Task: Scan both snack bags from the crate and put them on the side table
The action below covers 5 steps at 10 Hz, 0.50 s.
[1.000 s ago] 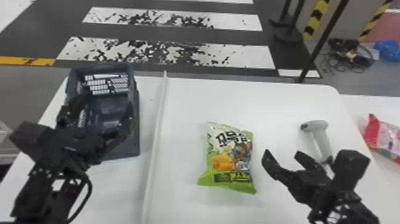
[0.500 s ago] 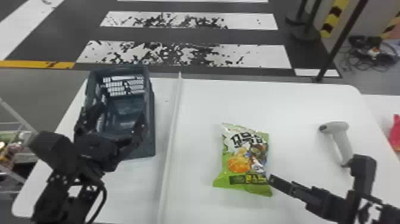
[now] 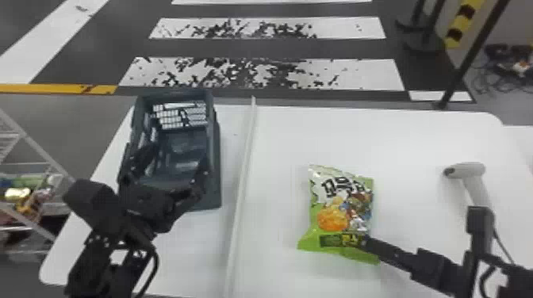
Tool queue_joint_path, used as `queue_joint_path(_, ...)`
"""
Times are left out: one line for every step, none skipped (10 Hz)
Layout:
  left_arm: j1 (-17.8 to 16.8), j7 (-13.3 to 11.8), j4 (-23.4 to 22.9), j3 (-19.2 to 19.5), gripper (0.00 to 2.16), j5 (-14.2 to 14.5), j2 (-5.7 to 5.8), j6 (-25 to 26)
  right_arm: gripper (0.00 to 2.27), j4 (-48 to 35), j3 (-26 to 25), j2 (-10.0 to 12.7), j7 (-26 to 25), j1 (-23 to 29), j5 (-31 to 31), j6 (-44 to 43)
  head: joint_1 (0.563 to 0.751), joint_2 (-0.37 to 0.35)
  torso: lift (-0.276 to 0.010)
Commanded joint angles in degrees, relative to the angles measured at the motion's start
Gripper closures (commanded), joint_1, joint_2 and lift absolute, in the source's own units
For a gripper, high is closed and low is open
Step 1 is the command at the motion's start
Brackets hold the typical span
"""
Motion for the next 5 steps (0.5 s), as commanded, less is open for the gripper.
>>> queue_joint_path(0.04,-0.25,0.34,0.11,0.07,0.42,-0.03,0.11,0.33,2.65,1.08,-0.09,1.08,-2.04,-0.03,2.11,0.695,0.091,-0.087)
queue_joint_path(0.04,-0.60,0.43,0.19,0.07,0.69,-0.03,0.11,1.02,4.41,1.25,-0.18,2.31,-3.18,-0.82,2.82,0.695,0.116,-0.087)
queue_joint_path(0.04,-0.60,0.52,0.37,0.07,0.78,-0.03,0.11,1.81,6.60,0.99,-0.44,2.66,-4.41,-2.67,5.10,0.695,0.123,-0.087)
queue_joint_path(0.04,-0.69,0.61,0.46,0.07,1.04,0.06,0.11,2.23,7.31,0.81,-0.44,3.72,-4.67,-2.75,4.58,0.695,0.135,-0.087)
queue_joint_path(0.04,-0.69,0.70,0.46,0.07,1.04,0.06,0.11,2.25,8.27,0.02,-0.53,5.21,-4.76,-3.63,4.58,0.695,0.143,-0.087)
